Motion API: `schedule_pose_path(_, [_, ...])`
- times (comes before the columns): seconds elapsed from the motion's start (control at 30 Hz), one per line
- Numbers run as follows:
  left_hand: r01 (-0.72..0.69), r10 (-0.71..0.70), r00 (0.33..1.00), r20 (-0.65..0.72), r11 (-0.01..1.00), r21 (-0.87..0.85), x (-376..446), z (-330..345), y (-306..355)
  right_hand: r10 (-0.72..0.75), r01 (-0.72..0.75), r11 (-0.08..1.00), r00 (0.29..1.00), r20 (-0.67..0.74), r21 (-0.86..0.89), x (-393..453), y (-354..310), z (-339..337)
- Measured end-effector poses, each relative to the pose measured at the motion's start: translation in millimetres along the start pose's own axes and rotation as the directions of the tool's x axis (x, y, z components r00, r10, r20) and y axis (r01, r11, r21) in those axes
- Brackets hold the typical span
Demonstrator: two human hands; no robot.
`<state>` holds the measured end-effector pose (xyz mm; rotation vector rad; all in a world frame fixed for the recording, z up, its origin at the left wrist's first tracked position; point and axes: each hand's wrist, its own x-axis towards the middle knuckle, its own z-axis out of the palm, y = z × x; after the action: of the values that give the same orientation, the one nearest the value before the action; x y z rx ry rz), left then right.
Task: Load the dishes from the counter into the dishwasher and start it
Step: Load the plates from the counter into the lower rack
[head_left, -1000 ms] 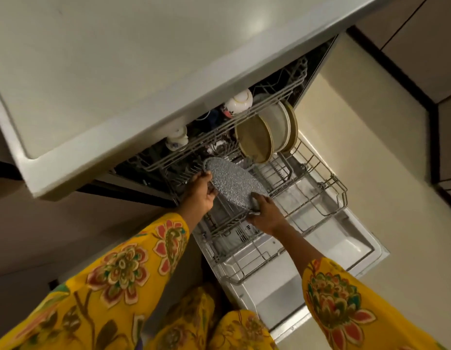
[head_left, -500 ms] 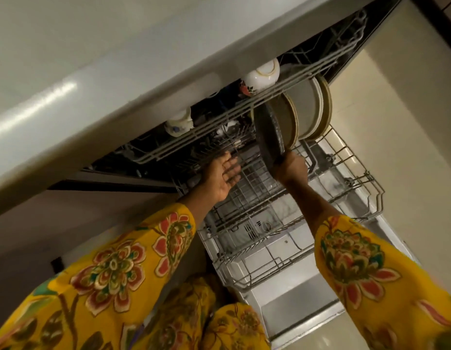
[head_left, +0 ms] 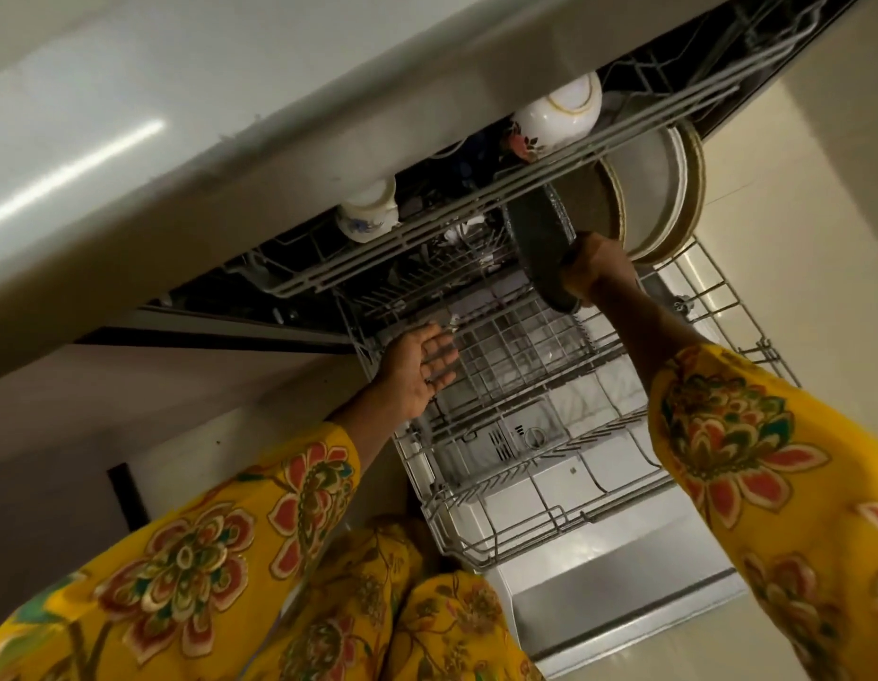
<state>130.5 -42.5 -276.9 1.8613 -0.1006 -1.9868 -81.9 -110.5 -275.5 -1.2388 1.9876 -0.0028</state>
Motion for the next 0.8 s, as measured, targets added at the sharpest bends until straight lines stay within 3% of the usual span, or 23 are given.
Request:
schedule_pose_path(0.2, [0.012,-0.012,1.000,-0.019,1.000,-0.024,3.4,-10.0,-1.9,0.046,-0.047,0.998,0.999,0.027,0.031,14.8,-3.0,8.0])
schedule_pose_path(0.6, [0.012,-0.013,1.000,-0.023,1.000,-0.023,-6.0,-16.1,-8.5,0.060,-0.056,0.997,0.994,-0.094,0.044,11.0,1.0,7.3])
schedule_pose_path(0.8, [-0.014,0.013,1.000,-0.021,1.000,-0.021,-29.8,-5.7,-13.7,0.040,-0.041,0.999,0.999,-0.022,-0.020,-22.6,6.0,-0.6])
